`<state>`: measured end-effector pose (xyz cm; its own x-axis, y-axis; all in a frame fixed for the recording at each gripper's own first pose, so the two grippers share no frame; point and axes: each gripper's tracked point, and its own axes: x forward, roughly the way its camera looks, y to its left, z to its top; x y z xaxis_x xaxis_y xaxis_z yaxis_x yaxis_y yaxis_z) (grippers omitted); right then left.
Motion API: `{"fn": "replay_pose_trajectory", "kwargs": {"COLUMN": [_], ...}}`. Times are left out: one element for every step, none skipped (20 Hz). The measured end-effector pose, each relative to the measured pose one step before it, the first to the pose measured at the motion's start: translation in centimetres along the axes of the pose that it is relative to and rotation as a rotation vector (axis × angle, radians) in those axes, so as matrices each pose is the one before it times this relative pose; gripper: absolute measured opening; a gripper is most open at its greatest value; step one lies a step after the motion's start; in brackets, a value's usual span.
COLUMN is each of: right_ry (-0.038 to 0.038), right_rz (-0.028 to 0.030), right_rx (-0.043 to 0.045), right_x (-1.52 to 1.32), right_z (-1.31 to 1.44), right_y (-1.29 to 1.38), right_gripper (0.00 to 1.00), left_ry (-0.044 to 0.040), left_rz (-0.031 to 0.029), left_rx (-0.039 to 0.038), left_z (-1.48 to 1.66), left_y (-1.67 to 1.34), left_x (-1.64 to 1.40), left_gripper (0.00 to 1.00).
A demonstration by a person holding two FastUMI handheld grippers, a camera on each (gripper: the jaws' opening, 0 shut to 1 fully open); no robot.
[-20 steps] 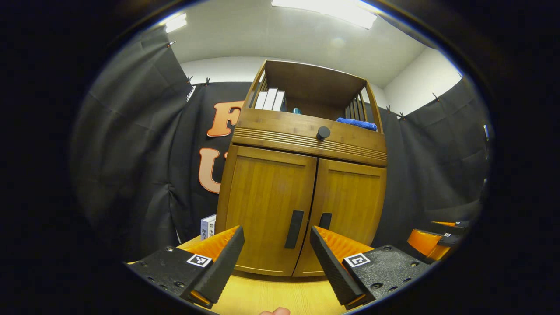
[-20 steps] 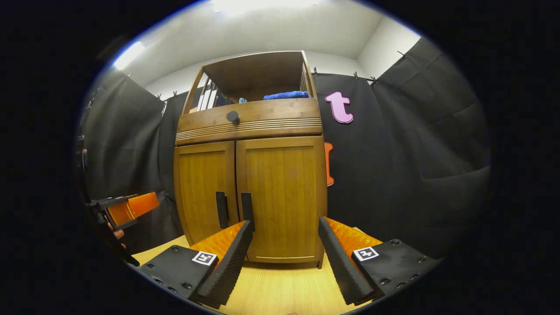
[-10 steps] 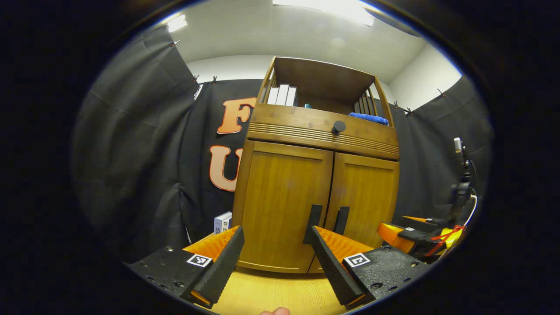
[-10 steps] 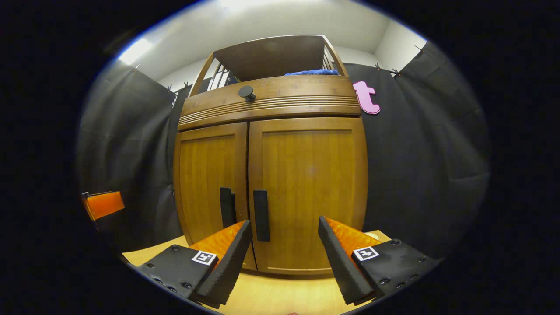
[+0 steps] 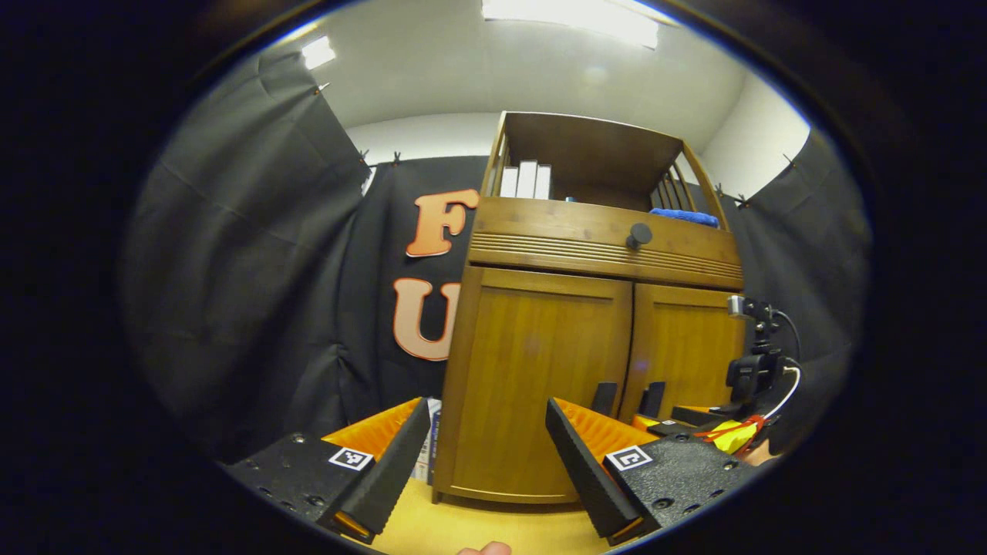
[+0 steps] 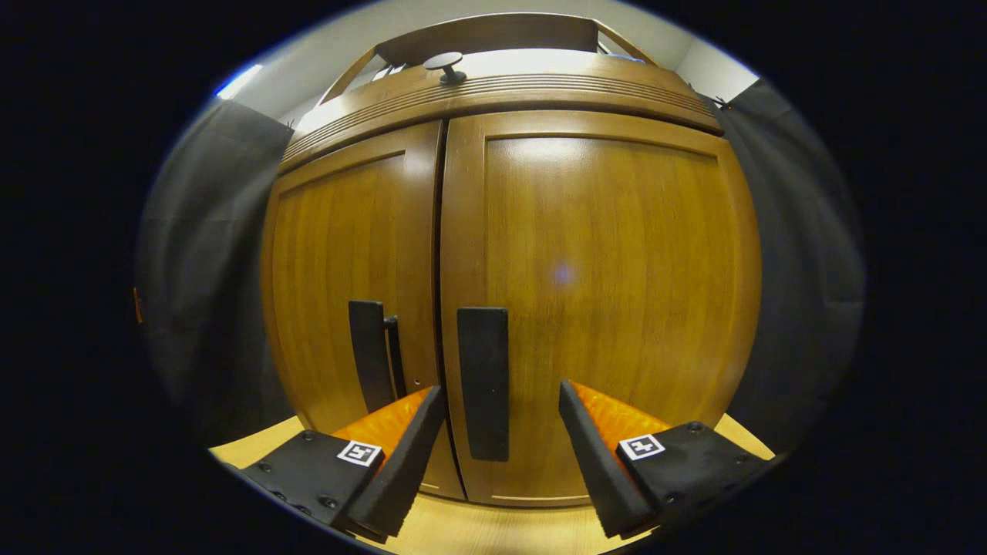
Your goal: Open the right door of the double-door shoe cabinet with the right hand, and open the left door with the left hand.
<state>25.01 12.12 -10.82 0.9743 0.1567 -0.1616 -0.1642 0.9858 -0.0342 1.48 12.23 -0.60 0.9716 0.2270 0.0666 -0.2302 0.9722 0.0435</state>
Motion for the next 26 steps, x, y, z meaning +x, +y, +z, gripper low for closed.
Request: {"fn": "replay_pose_trajectory", "kwargs": {"right_ry": [-0.00485,0.00062,0.01001,0.00797,0.01035,-0.00901,-0.01651,-0.00179,0.00663,-0.00949,-0.00103,0.00337,0.00334,0.01145,0.00606,0.00287,0.00108,-0.00032,0.00968,0.0025,-0.00159,-0.00704,-0.00601,-0.00558,-0.00069,-0.00165], "right_rz": [-0.00605,0.00008,0.00066,-0.00947,-0.01037,-0.02105,-0.01232,-0.01122,0.02936,0.00331,0.00573,0.00165,0.00301,0.00056,0.00191,0.00481,0.00828,0.01058,0.01368,0.01664,0.01627,0.01257,0.00727,0.0048,0.00125,0.00057], "right_rx": [-0.00126,-0.00707,-0.0103,-0.00047,0.01116,0.01499,0.02245,0.01678,0.03352,0.01727,-0.00014,-0.00474,-0.01005,-0.00853,-0.00105,0.00257,0.00588,0.00433,0.00008,0.00017,0.0015,0.00338,0.00108,0.00125,0.00179,0.00197], "right_x": [0.113,0.312,0.35,0.437,0.293,-0.031,0.125,0.28,-0.011,0.147,0.303,-0.362,-0.012,-0.093,-0.173,-0.337,-0.169,-0.482,-0.457,-0.524,-1.087,-1.265,-1.085,-1.154,-1.031,-1.58], "right_z": [0.127,0.028,-0.174,-0.216,-0.128,0.267,0.291,-0.165,-0.256,0.142,0.394,-0.395,0.003,-0.122,-0.1,0.018,-0.009,-0.019,-0.076,0.135,0.041,0.146,-0.018,0.068,-0.174,-0.176], "right_y": [-0.026,0.031,0.021,-0.074,0.026,-0.203,-0.048,-0.163,0.66,0.382,0.394,-0.311,-0.043,-0.136,0.031,0.06,0.113,0.102,0.063,0.092,-0.042,-0.125,-0.248,-0.129,-0.201,-0.381], "right_gripper": [0.9,0.95,0.95,0.89,0.95,0.87,0.85,0.76,0.67,0.58,0.48,0.39,0.3,0.3,0.31,0.33,0.35,0.31,0.31,0.27,0.31,0.35,0.35,0.31,0.3,0.31], "left_ry": [0.01077,0.00839,0.00383,0.00474,0.00544,0.00438,0.0055,0.00192,-0.00423,-0.0054,-0.0039,-0.00504,-0.0052,0.00238,0.01052,0.01257,0.01139,0.012,0.00633,0.00623,0.01228,0.0132,0.00928,0.00669,0.00419,0.0008], "left_rz": [-0.00732,-0.00624,0.00045,-0.00038,-0.00377,-0.00883,-0.01037,-0.00501,-0.00281,-0.00624,-0.00625,-0.00522,-0.00408,-0.00213,0.00101,0.00019,0.00478,0.00659,0.00371,0.00142,-0.0052,-0.0107,-0.00548,-0.00016,-0.00162,-0.00425], "left_rx": [-0.00552,-0.00979,-0.01173,-0.0138,-0.01243,-0.00954,-0.00269,0.00464,0.00537,0.00167,-0.00083,-0.00279,-0.00417,-0.00346,-0.00351,-0.00629,-0.00762,-0.00615,-0.00644,-0.00548,-0.00283,0.00288,0.00949,0.01503,0.0157,0.0122], "left_z": [-0.409,-0.319,-0.07,-0.115,-0.194,-0.134,-0.214,-0.082,0.088,0.164,0.135,0.108,0.081,-0.131,-0.419,-0.458,-0.415,-0.44,-0.277,-0.221,-0.325,-0.273,-0.196,-0.132,0.009,0.011], "left_y": [-0.081,-0.05,0.179,0.29,-0.025,-0.076,-0.001,0.192,0.296,0.114,0.078,0.0,-0.025,-0.16,-0.125,-0.228,-0.176,-0.135,-0.236,-0.321,-0.382,-0.457,-0.301,-0.185,-0.211,-0.413], "left_x": [0.25,0.151,0.03,-0.034,-0.028,0.118,-0.002,0.216,0.124,0.224,0.177,0.065,-0.073,-0.159,-0.243,-0.381,-0.469,-0.522,-0.547,-0.431,-0.419,-0.319,-0.316,-0.102,-0.069,-0.077], "left_gripper": [0.95,0.92,0.92,0.92,0.92,0.95,0.95,0.95,0.92,0.95,0.92,0.92,0.92,0.92,0.95,0.95,0.95,0.92,0.92,0.92,0.92,0.95,0.94,0.92,0.92,0.95]}}
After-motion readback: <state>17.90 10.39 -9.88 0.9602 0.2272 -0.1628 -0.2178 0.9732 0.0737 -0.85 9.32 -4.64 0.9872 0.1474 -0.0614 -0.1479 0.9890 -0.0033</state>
